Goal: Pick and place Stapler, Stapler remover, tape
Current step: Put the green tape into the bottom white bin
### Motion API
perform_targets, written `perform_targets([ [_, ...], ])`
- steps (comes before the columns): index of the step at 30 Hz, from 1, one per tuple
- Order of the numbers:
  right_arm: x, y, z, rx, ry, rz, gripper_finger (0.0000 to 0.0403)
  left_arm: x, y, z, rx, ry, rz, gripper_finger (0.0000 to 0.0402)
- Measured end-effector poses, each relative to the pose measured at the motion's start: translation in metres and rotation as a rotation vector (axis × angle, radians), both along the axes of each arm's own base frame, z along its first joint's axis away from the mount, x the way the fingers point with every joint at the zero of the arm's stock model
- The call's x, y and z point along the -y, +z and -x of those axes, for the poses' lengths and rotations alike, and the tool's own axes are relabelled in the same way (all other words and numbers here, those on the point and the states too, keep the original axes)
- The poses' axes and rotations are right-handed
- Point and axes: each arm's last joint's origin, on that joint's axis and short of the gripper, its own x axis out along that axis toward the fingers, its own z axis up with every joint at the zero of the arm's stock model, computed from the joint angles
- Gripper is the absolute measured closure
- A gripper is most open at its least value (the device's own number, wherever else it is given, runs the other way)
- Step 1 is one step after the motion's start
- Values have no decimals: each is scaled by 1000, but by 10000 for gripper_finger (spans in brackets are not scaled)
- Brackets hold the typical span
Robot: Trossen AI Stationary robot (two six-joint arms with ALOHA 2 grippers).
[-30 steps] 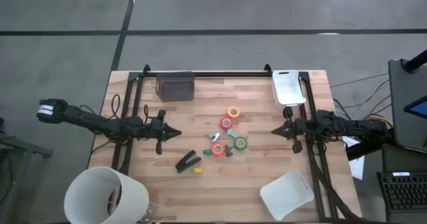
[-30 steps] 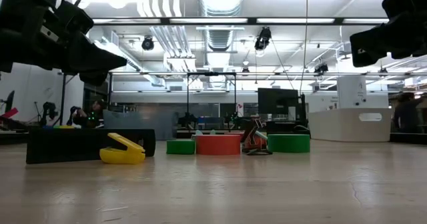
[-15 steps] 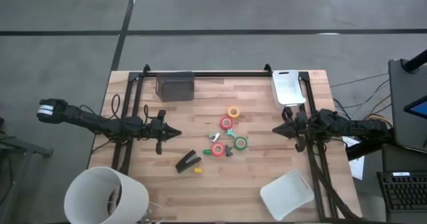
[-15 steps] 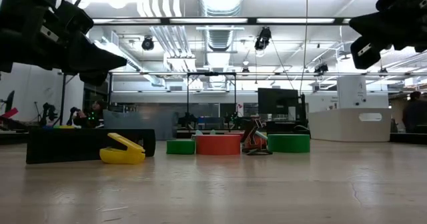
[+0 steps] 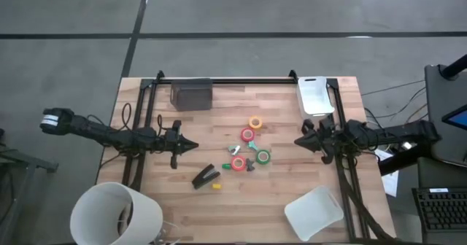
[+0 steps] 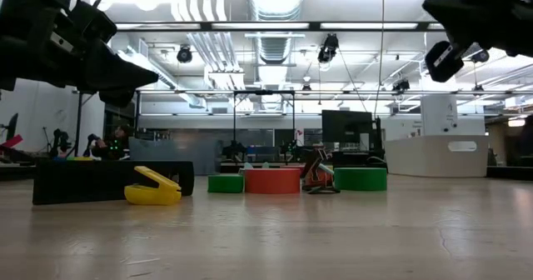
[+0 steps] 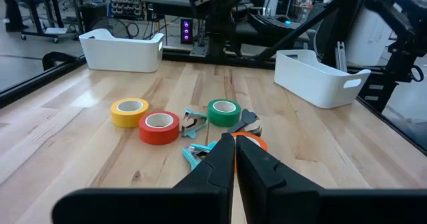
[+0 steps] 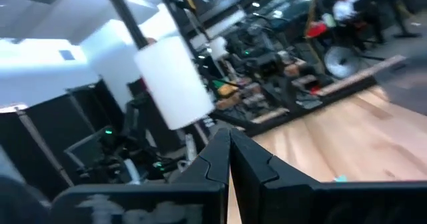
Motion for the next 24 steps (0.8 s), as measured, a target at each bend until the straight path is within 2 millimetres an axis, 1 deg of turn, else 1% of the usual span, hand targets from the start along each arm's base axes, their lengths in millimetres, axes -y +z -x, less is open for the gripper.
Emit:
perform_targets([
  [3, -6, 0, -8, 26, 38, 49, 394, 0, 0, 0, 0, 0, 0, 380],
  [7, -10, -2, -19, 21, 64, 35, 394, 0, 0, 0, 0, 0, 0, 382],
  [9, -11, -1, -27, -8, 56, 22, 394, 0, 0, 0, -1, 0, 0, 383],
  [12, -12, -2, -44, -127, 3, -18, 394, 0, 0, 0, 0, 0, 0, 383],
  [16, -13, -3, -69, -318, -47, 6, 384, 0, 0, 0, -3, 0, 0, 380],
  [19, -15, 1, -87, -436, -78, 37, 363, 0, -1, 0, -10, 0, -1, 382],
  [24, -16, 13, -108, -642, -148, 105, 310, 0, -2, 0, -18, 0, -2, 383],
])
